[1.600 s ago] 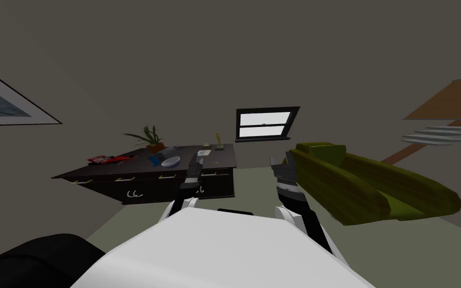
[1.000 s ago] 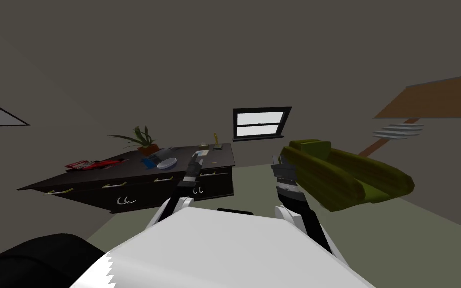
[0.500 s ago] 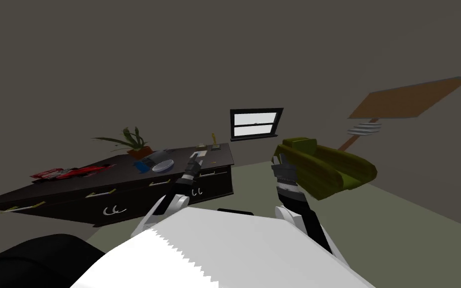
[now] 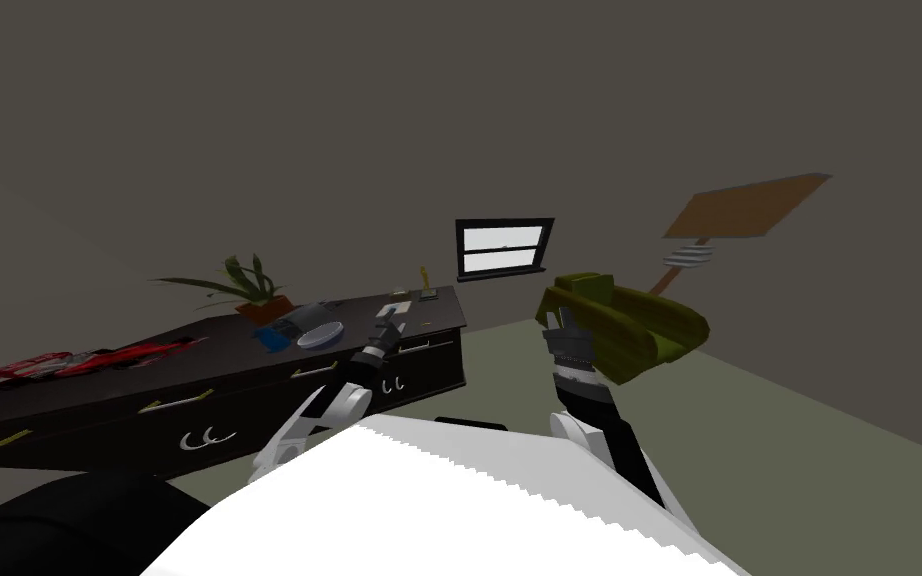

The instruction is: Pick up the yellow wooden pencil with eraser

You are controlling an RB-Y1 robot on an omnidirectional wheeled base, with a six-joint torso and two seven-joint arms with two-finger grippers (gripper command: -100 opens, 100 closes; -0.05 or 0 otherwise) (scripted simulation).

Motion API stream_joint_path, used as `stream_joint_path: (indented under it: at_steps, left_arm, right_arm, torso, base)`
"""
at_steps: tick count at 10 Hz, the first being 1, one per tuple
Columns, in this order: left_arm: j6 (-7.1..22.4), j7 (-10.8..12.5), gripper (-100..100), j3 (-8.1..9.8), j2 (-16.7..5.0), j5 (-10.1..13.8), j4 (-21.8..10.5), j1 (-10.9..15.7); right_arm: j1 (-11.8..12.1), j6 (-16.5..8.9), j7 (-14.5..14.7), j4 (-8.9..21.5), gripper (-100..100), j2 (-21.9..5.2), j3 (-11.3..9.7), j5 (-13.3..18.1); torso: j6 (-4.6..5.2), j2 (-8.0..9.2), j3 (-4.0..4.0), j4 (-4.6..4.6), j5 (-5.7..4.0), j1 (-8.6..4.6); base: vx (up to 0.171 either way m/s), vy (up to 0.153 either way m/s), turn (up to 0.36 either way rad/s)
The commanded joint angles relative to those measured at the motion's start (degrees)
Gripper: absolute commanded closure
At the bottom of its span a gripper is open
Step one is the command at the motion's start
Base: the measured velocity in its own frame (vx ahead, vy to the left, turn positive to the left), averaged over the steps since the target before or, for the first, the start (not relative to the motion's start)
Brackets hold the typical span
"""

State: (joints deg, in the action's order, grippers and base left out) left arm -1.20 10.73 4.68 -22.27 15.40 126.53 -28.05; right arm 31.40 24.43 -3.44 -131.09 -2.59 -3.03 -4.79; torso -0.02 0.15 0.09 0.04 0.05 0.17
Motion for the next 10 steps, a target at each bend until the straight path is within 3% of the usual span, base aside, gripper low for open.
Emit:
stream_joint_path:
  at_steps: [1,2,3,4,5,6,7,8,9,10]
  left_arm:
    - [2.9,1.0,-100,0.70,-2.6,2.9,-0.1,0.4]
    - [3.5,1.0,-100,0.70,-2.6,3.7,-0.1,0.4]
    - [5.7,2.1,-100,1.40,-5.0,5.9,-0.4,0.9]
    - [6.4,2.1,-100,1.40,-5.0,6.8,-0.4,0.9]
    - [8.4,3.1,-100,2.10,-7.4,8.9,-0.8,1.3]
    - [9.4,3.1,-100,2.10,-7.4,9.9,-0.8,1.3]
    - [11.5,4.1,-100,2.80,-9.8,11.9,-1.2,1.8]
    - [12.5,4.1,-100,2.80,-9.8,13.1,-1.2,1.8]
    - [14.4,5.2,-100,3.48,-12.1,15.2,-1.8,2.3]
    - [15.5,5.2,-100,3.48,-12.1,16.3,-1.8,2.3]
  right_arm:
    - [0.0,0.0,0.0,0.0,0,0.0,0.0,0.0]
    - [0.0,0.0,0.0,0.0,0,0.0,0.0,0.0]
    - [0.0,0.0,0.0,0.0,0,0.0,0.0,0.0]
    - [0.0,0.0,0.0,0.0,0,0.0,0.0,0.0]
    - [0.0,0.0,0.0,0.0,0,0.0,0.0,0.0]
    - [0.0,0.0,0.0,0.0,0,0.0,0.0,0.0]
    - [0.0,0.0,0.0,0.0,0,0.0,0.0,0.0]
    - [0.0,0.0,0.0,0.0,0,0.0,0.0,0.0]
    - [0.0,0.0,0.0,0.0,0,0.0,0.0,0.0]
    - [0.0,0.0,0.0,0.0,0,0.0,0.0,0.0]
  torso:
    - [0.00,0.00,0.00,0.00,0.00,0.00]
    - [0.03,-0.01,-0.01,0.00,-0.01,0.00]
    - [0.00,-0.04,-0.02,-0.01,0.00,0.00]
    - [0.03,-0.03,-0.02,-0.01,0.00,0.00]
    - [-0.01,-0.05,-0.03,-0.01,0.00,-0.03]
    - [0.02,-0.03,-0.02,-0.01,-0.01,-0.02]
    - [0.00,-0.04,-0.02,-0.01,0.00,-0.02]
    - [0.03,-0.03,-0.02,-0.01,-0.01,0.01]
    - [-0.02,-0.06,-0.03,-0.01,0.00,0.01]
    - [0.02,-0.06,-0.03,-0.01,0.00,0.00]
  base:
    - [-0.046,0.033,-0.171]
    - [-0.038,0.037,-0.089]
    - [-0.044,0.032,-0.168]
    - [-0.038,0.026,-0.084]
    - [-0.046,0.027,-0.138]
    - [-0.043,0.029,-0.094]
    - [-0.048,0.034,-0.221]
    - [-0.039,0.034,-0.077]
    - [-0.042,0.028,-0.139]
    - [-0.034,0.022,-0.087]
